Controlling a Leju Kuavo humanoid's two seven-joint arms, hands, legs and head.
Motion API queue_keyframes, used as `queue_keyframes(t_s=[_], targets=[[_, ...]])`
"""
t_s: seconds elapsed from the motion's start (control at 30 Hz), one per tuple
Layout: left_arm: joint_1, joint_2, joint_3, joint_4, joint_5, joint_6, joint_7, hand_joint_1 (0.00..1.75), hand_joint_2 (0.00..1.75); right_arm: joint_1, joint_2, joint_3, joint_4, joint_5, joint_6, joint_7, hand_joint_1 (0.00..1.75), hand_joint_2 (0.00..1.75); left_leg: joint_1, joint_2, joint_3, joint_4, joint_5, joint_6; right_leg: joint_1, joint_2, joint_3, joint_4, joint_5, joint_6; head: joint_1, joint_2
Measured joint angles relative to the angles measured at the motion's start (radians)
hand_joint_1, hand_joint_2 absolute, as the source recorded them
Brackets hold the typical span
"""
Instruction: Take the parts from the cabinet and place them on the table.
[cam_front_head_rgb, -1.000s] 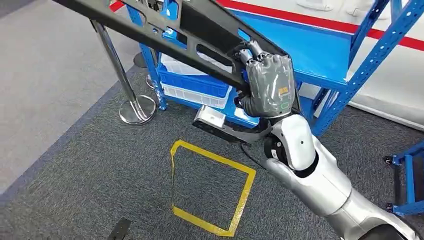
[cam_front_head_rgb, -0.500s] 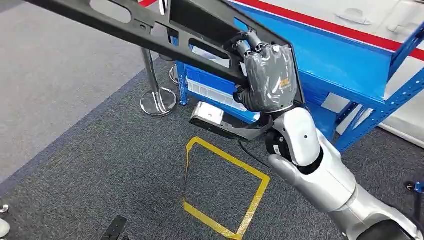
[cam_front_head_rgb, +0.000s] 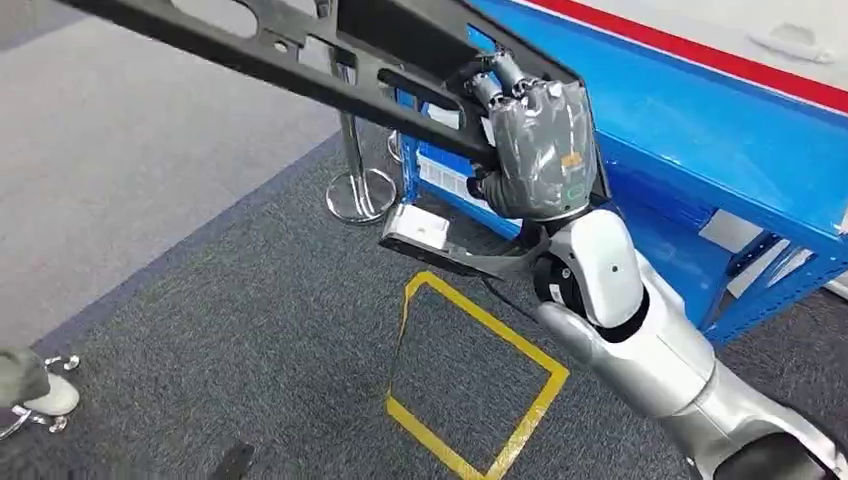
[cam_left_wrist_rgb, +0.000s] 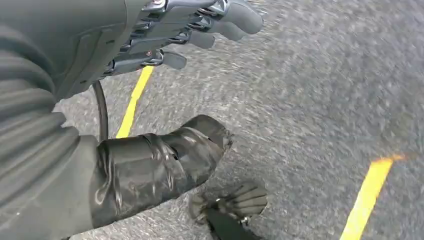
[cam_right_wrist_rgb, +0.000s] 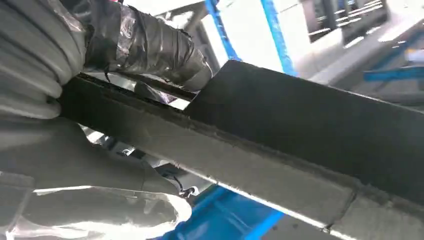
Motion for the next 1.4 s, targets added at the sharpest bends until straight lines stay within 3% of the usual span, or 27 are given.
queue_keyframes(t_s=[0.07, 0.13, 0.17, 0.2, 0.23, 0.33, 0.37, 0.4, 0.47, 0.53, 0.57, 0.6, 0.67, 0.73, 0.83, 0.87, 0.9, 0.93, 1.0, 1.07, 1.1, 1.17, 1.2, 1.23, 1.27, 1.37, 1.4], targets=[[0.002, 0.0, 0.0, 0.0, 0.006, -0.002, -0.01, 0.0, 1.75, 0.0, 0.0, 0.0, 0.0, 0.008, 0.009, 0.005, 1.75, 1.75, 0.001, 0.005, -0.023, 0.045, 0.004, -0.003, 0.001, -0.025, 0.0, 0.001, -0.002, -0.001, 0.0, 0.0], [-0.002, 0.001, 0.001, 0.0, 0.013, 0.0, -0.025, 0.0, 1.75, -0.001, 0.0, 0.0, -0.002, 0.009, 0.019, 0.009, 1.75, 1.75, 0.001, 0.016, 0.048, -0.086, 0.079, 0.0, 0.002, -0.05, 0.004, 0.001, -0.006, 0.001, 0.0, 0.0], [-0.006, 0.002, 0.004, 0.0, 0.017, 0.002, -0.031, 0.0, 1.75, -0.003, 0.0, 0.0, -0.002, 0.007, 0.021, 0.011, 1.75, 1.75, 0.0, 0.036, 0.098, -0.173, 0.115, 0.005, 0.003, -0.06, 0.008, 0.002, -0.009, 0.004, 0.0, 0.0], [-0.013, 0.003, 0.008, 0.0, 0.022, 0.002, -0.037, 0.0, 1.75, -0.006, 0.001, 0.0, -0.002, 0.006, 0.021, 0.014, 1.75, 1.75, -0.01, 0.089, 0.128, -0.234, 0.111, 0.013, 0.007, -0.069, 0.011, 0.002, -0.012, 0.008, 0.0, 0.0], [-0.02, 0.005, 0.012, 0.0, 0.024, 0.003, -0.04, 0.0, 1.75, -0.01, 0.002, 0.0, -0.002, 0.006, 0.021, 0.017, 1.75, 1.75, -0.022, 0.09, 0.138, -0.249, 0.11, 0.025, 0.014, -0.077, 0.009, 0.006, -0.015, 0.014, 0.0, 0.0], [-0.027, 0.005, 0.018, 0.0, 0.024, 0.004, -0.042, 0.0, 1.75, -0.015, 0.009, 0.0, -0.002, 0.006, 0.025, 0.017, 1.75, 1.75, -0.022, 0.056, 0.13, -0.247, 0.111, 0.044, 0.017, -0.11, 0.018, -0.001, -0.018, 0.024, 0.004, 0.0], [-0.026, 0.005, 0.019, 0.0, 0.024, 0.005, -0.042, 0.0, 1.75, -0.017, 0.011, 0.0, -0.002, 0.006, 0.026, 0.017, 1.75, 1.75, -0.011, 0.047, 0.14, -0.26, 0.118, 0.054, 0.019, -0.111, 0.015, 0.001, -0.026, 0.03, 0.003, 0.0], [-0.025, 0.005, 0.019, 0.0, 0.024, 0.005, -0.043, 0.0, 1.75, -0.02, 0.011, 0.0, -0.002, 0.006, 0.026, 0.017, 1.75, 1.75, -0.011, 0.036, 0.142, -0.265, 0.12, 0.058, 0.01, -0.056, 0.01, 0.025, -0.044, 0.035, 0.006, 0.0], [-0.032, 0.005, 0.021, 0.0, 0.024, 0.005, -0.042, 0.0, 1.75, -0.026, 0.011, 0.0, -0.002, 0.006, 0.026, 0.017, 1.75, 1.75, -0.008, 0.016, 0.14, -0.265, 0.123, 0.067, 0.009, -0.002, -0.049, 0.158, -0.117, 0.035, 0.009, 0.0], [-0.035, 0.005, 0.023, 0.0, 0.024, 0.005, -0.043, 0.0, 1.75, -0.021, 0.011, 0.0, 0.0, 0.006, 0.025, 0.017, 1.75, 1.75, -0.008, -0.011, 0.139, -0.263, 0.123, 0.067, 0.009, 0.008, -0.117, 0.292, -0.158, 0.039, 0.008, 0.0], [-0.033, 0.005, 0.023, 0.0, 0.025, 0.006, -0.042, 0.0, 1.75, -0.02, 0.011, 0.0, 0.002, 0.006, 0.024, 0.017, 1.75, 1.75, -0.008, -0.023, 0.139, -0.261, 0.122, 0.067, 0.007, 0.009, -0.128, 0.303, -0.145, 0.04, 0.009, 0.0], [-0.031, 0.005, 0.024, 0.0, 0.028, 0.008, -0.042, 0.0, 1.75, -0.02, 0.011, 0.0, 0.002, 0.004, 0.021, 0.019, 1.75, 1.75, -0.008, -0.037, 0.139, -0.258, 0.122, 0.067, 0.004, 0.01, -0.117, 0.267, -0.109, 0.041, 0.009, 0.0], [-0.026, 0.005, 0.026, 0.0, 0.036, 0.018, -0.052, 0.0, 1.75, -0.022, 0.01, 0.0, 0.002, -0.008, 0.014, 0.026, 1.75, 1.75, -0.005, -0.063, 0.139, -0.248, 0.117, 0.061, -0.004, 0.025, -0.05, 0.105, -0.01, 0.043, 0.008, 0.0], [-0.02, 0.005, 0.033, 0.0, 0.049, 0.026, -0.073, 0.0, 1.75, -0.02, -0.002, -0.001, 0.001, -0.025, 0.007, 0.033, 1.75, 1.75, -0.008, -0.084, 0.125, -0.232, 0.112, 0.049, -0.011, 0.097, -0.017, 0.024, -0.005, 0.042, 0.008, 0.0], [0.0, 0.005, 0.047, 0.002, 0.073, 0.015, -0.079, 0.0, 1.75, -0.012, -0.011, -0.009, 0.0, -0.033, -0.003, 0.035, 1.75, 1.75, 0.004, -0.111, 0.114, -0.241, 0.125, 0.029, 0.0, 0.075, -0.016, 0.024, -0.008, 0.032, 0.008, 0.0], [0.011, 0.009, 0.049, 0.005, 0.078, 0.011, -0.079, 0.0, 1.75, -0.011, -0.017, -0.014, 0.0, -0.033, -0.003, 0.035, 1.75, 1.75, 0.002, -0.118, 0.11, -0.241, 0.126, 0.022, -0.013, 0.061, -0.012, 0.014, -0.001, 0.022, 0.009, 0.0], [0.019, 0.005, 0.049, 0.005, 0.077, 0.003, -0.078, 0.0, 1.75, -0.01, -0.018, -0.017, 0.0, -0.033, -0.002, 0.036, 1.75, 1.75, -0.002, -0.064, 0.104, -0.226, 0.113, 0.018, -0.013, 0.052, -0.008, 0.009, 0.002, 0.017, 0.004, 0.0], [0.018, 0.006, 0.05, 0.005, 0.077, -0.004, -0.077, 0.0, 1.75, -0.01, -0.019, -0.018, -0.002, -0.032, -0.002, 0.039, 1.75, 1.75, -0.003, -0.024, 0.084, -0.181, 0.084, 0.012, -0.012, 0.042, -0.008, 0.008, 0.003, 0.011, -0.008, 0.0], [0.013, 0.009, 0.051, 0.006, 0.073, -0.011, -0.08, 0.0, 1.75, -0.004, -0.022, -0.019, -0.002, -0.03, -0.002, 0.039, 1.75, 1.75, 0.002, 0.001, 0.015, -0.035, 0.018, 0.004, -0.007, 0.017, -0.007, 0.009, 0.0, 0.006, -0.008, 0.0], [0.012, 0.01, 0.051, 0.006, 0.066, -0.016, -0.1, 0.0, 1.75, 0.011, -0.025, -0.019, -0.002, -0.027, -0.002, 0.039, 1.75, 1.75, 0.002, 0.007, -0.025, 0.048, 0.002, 0.0, -0.005, -0.008, -0.007, 0.009, -0.001, 0.005, -0.008, 0.0], [0.012, 0.01, 0.051, 0.006, 0.061, -0.017, -0.108, 0.0, 1.75, 0.018, -0.027, -0.019, -0.005, -0.027, -0.002, 0.04, 1.75, 1.75, 0.003, 0.008, -0.01, 0.019, 0.025, 0.001, -0.005, -0.02, -0.007, 0.01, -0.002, 0.006, -0.009, 0.0], [0.007, 0.011, 0.051, 0.006, 0.051, -0.016, -0.131, 0.0, 1.75, 0.034, -0.036, -0.022, -0.026, -0.029, -0.002, 0.051, 1.75, 1.75, 0.002, 0.019, 0.072, -0.129, 0.097, 0.007, -0.004, -0.041, -0.004, 0.01, -0.005, 0.009, -0.009, 0.0], [0.0, 0.011, 0.051, 0.006, 0.044, -0.014, -0.143, 0.0, 1.75, 0.044, -0.044, -0.03, -0.043, -0.033, -0.003, 0.058, 1.75, 1.75, -0.002, 0.048, 0.121, -0.215, 0.12, 0.014, -0.003, -0.052, 0.0, 0.01, -0.008, 0.013, -0.009, 0.0], [-0.009, 0.01, 0.051, 0.006, 0.04, -0.014, -0.148, 0.0, 1.75, 0.052, -0.051, -0.041, -0.052, -0.037, -0.003, 0.059, 1.75, 1.75, -0.019, 0.08, 0.136, -0.237, 0.099, 0.024, 0.005, -0.063, -0.002, 0.01, -0.011, 0.018, -0.009, 0.0], [-0.02, 0.01, 0.051, 0.006, 0.035, -0.014, -0.152, 0.0, 1.75, 0.057, -0.057, -0.051, -0.054, -0.044, -0.006, 0.058, 1.75, 1.75, -0.018, 0.059, 0.131, -0.24, 0.106, 0.035, 0.005, -0.072, -0.002, 0.01, -0.012, 0.022, -0.005, 0.0], [-0.026, 0.01, 0.051, 0.006, 0.034, -0.014, -0.152, 0.0, 1.75, 0.074, -0.065, -0.069, -0.06, -0.05, -0.01, 0.052, 1.75, 1.75, -0.019, 0.032, 0.131, -0.247, 0.109, 0.051, 0.01, -0.095, 0.01, 0.003, -0.014, 0.04, -0.006, 0.0], [-0.024, 0.008, 0.051, 0.006, 0.032, -0.015, -0.152, 0.0, 1.75, 0.076, -0.07, -0.074, -0.061, -0.05, -0.01, 0.052, 1.75, 1.75, -0.01, 0.026, 0.139, -0.257, 0.114, 0.059, 0.001, -0.066, 0.006, 0.013, -0.024, 0.046, -0.005, 0.0]])
